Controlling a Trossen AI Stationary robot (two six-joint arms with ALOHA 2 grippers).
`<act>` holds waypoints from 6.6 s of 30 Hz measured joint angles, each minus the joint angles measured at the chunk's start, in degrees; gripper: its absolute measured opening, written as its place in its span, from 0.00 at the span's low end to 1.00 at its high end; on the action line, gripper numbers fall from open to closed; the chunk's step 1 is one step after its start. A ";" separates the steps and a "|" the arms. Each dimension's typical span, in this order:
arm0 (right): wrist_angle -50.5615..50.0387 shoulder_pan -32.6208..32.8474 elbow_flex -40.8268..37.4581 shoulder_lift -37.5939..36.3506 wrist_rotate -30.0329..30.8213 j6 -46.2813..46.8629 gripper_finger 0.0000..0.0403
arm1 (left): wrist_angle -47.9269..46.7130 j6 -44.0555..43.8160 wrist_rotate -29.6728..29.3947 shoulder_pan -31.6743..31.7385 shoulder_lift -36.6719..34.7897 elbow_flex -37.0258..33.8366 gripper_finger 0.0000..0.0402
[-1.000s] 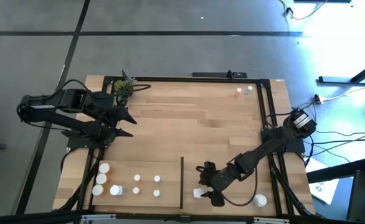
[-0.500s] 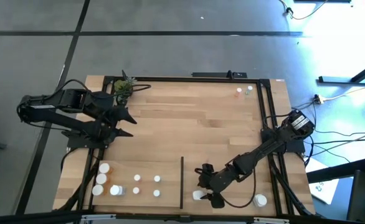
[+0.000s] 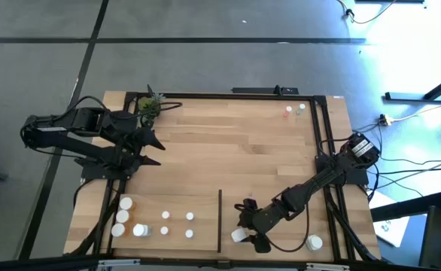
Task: Pick and place medicine bottles onto shelf by color
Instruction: Put the left big white pill bottle on the shelf aligned with the other big white pill bottle
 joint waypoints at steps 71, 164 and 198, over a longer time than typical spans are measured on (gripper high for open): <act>-3.11 0.03 6.33 4.46 1.03 -0.34 0.46 | 0.00 0.00 0.00 0.00 0.00 0.00 0.67; -24.48 -38.22 63.40 37.14 -14.57 -31.82 0.46 | 0.01 0.00 0.00 0.02 -0.02 0.00 0.67; -18.75 -38.22 63.40 42.82 -17.50 -29.06 0.47 | 0.01 0.00 0.00 0.02 0.00 0.01 0.67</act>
